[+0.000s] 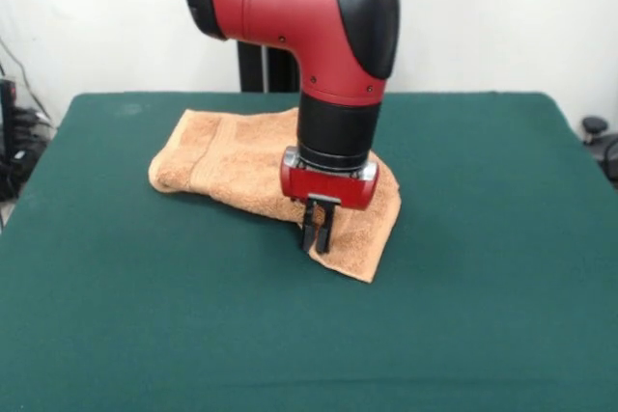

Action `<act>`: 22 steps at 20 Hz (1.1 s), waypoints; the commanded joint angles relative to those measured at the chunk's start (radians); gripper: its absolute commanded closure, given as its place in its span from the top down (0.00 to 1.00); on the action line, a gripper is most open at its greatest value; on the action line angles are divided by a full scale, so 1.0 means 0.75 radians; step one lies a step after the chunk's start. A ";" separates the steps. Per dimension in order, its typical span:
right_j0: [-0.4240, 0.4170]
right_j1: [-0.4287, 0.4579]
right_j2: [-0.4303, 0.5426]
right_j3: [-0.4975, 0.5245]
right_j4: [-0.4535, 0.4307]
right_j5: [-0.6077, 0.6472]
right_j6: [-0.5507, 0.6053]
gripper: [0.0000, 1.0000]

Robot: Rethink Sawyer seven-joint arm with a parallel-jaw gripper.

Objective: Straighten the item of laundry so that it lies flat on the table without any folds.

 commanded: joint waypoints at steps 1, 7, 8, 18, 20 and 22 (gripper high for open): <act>-0.021 0.037 0.036 -0.120 -0.013 0.484 -0.014 0.00; -0.027 0.086 0.044 -0.200 -0.030 0.465 0.017 0.00; -0.028 0.081 0.049 -0.204 -0.034 0.471 0.021 0.00; -0.001 -0.227 0.082 -0.076 -0.010 0.758 0.020 0.00; -0.002 -0.227 0.089 -0.062 -0.015 0.747 0.027 0.00; -0.001 -0.221 0.094 -0.062 -0.019 0.736 0.041 0.00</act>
